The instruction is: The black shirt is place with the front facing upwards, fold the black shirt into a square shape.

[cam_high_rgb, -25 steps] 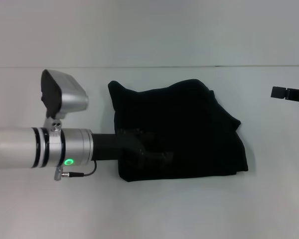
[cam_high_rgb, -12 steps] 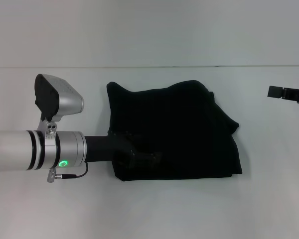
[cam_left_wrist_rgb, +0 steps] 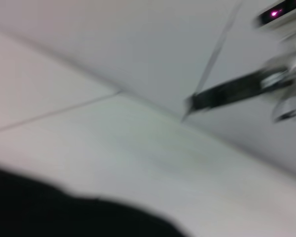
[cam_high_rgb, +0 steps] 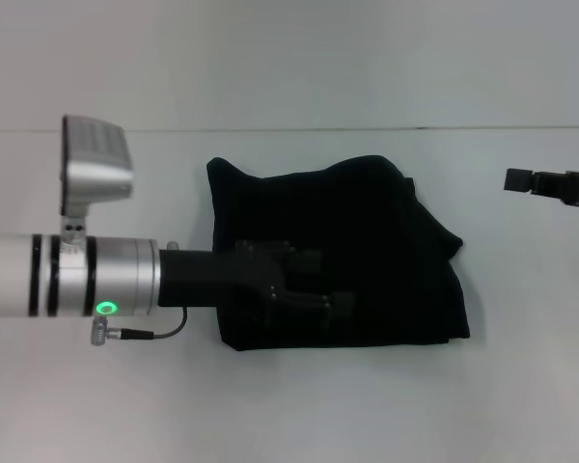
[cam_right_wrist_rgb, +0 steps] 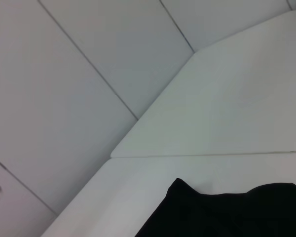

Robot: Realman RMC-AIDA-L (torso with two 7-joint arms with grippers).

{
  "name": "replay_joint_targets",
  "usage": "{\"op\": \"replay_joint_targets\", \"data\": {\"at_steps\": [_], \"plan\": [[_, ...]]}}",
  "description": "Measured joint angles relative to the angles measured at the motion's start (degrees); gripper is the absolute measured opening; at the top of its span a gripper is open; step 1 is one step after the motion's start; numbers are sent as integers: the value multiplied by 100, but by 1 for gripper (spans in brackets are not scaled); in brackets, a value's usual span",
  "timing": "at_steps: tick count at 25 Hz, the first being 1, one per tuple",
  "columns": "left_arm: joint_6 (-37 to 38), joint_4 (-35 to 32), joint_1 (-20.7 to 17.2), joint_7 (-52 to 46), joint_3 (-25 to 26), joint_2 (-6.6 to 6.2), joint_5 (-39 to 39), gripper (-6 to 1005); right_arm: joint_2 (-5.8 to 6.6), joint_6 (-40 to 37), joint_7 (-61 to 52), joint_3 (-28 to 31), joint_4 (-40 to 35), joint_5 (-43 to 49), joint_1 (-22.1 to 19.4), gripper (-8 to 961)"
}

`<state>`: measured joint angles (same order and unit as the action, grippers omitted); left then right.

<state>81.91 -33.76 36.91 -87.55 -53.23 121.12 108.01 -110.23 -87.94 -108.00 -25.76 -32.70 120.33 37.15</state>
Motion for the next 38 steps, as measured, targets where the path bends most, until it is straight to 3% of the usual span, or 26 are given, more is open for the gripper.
{"op": "replay_joint_targets", "data": {"at_steps": [5,11,16,22,27,29,34,38], "plan": [[996,-71,43,259,686,-11,-34,863,-61,390,149,-411,17,9,115,0],[1332,-49,3,314,1348,-99,-37,865,-209,456,650,-512,-76,-91,126,-1],[1652,-45,0,305,1820,-158,-40,866,-309,90,1387,-469,-311,-592,-150,-1],[1758,-66,0,330,1977,-200,-47,884,-389,-538,2300,-458,-582,-1404,-708,160],[1622,-88,5,362,1834,-216,73,888,-523,-893,2473,-498,-1093,-1394,-1081,382],[1566,-165,24,292,1654,-238,213,887,-631,-937,2390,-548,-1418,-1249,-1216,605],[1279,-565,38,-320,1421,-201,735,884,-895,-904,1705,-528,-2125,-606,-1354,711],[965,-656,57,-603,1301,-204,1044,882,-926,-825,1166,-571,-2225,-238,-1297,796]]}}
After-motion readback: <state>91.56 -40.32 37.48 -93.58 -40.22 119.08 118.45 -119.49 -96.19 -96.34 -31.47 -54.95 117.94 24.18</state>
